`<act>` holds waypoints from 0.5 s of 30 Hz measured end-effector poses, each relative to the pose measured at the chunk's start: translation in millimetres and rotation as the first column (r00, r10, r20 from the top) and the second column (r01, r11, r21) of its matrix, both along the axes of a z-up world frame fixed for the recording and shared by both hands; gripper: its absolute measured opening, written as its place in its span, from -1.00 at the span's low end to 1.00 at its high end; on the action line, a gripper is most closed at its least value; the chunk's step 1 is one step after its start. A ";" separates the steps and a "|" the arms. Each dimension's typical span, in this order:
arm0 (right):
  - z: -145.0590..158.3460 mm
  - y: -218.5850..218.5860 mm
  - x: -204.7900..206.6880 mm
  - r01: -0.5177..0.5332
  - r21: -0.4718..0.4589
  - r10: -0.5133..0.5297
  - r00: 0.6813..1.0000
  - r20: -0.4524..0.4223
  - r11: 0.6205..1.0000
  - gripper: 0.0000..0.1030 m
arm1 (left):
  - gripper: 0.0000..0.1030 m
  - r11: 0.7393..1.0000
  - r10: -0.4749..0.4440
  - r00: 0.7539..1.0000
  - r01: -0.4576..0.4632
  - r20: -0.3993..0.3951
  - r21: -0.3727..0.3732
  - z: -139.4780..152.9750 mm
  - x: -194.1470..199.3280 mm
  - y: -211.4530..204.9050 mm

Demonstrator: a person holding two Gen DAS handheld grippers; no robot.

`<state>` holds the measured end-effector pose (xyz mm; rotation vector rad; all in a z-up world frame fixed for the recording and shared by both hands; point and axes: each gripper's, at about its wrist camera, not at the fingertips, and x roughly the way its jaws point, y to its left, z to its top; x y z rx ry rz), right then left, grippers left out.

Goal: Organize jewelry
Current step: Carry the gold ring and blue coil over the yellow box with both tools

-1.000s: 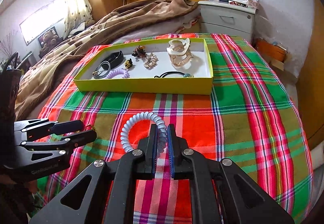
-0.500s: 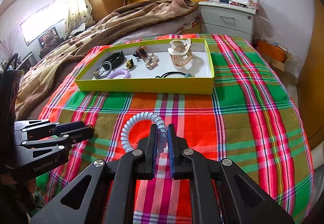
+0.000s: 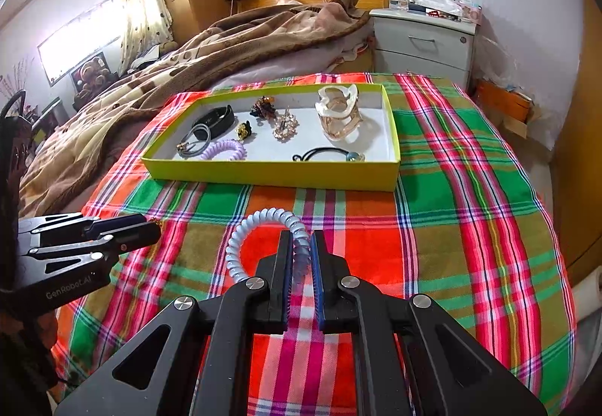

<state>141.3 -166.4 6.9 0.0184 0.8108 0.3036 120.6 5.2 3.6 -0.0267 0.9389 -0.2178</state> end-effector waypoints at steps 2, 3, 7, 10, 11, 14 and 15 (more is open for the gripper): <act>3.5 1.8 2.2 -0.001 0.001 0.001 1.000 0.005 1.000 -0.81 | -0.56 1.000 0.006 1.000 -0.006 0.007 -0.003 3.8 2.2 3.1; 5.7 2.9 3.4 -0.002 0.001 0.002 1.000 0.010 1.000 -0.81 | -0.56 1.000 0.006 1.000 -0.006 0.011 -0.004 5.3 3.5 4.7; 13.8 6.5 12.8 -0.005 -0.001 0.005 1.000 0.023 1.000 -0.81 | -0.56 1.000 0.016 0.999 -0.016 0.030 -0.002 13.4 10.0 10.9; 18.8 10.1 23.7 0.002 -0.001 -0.002 1.000 0.031 1.000 -0.81 | -0.56 1.000 0.026 0.999 -0.026 0.045 -0.009 20.6 17.2 16.8; 20.4 12.3 27.7 0.002 -0.002 -0.002 0.999 0.033 1.000 -0.81 | -0.56 0.999 0.030 0.998 -0.029 0.048 -0.012 22.5 19.7 18.3; 23.4 19.5 40.2 -0.004 -0.012 0.004 0.999 0.040 1.000 -0.81 | -0.56 0.999 0.037 0.998 -0.036 0.046 -0.018 25.3 31.4 23.6; 23.5 21.8 46.3 -0.002 -0.015 0.003 0.999 0.039 1.000 -0.81 | -0.56 0.999 0.038 0.998 -0.037 0.045 -0.019 25.6 34.3 24.4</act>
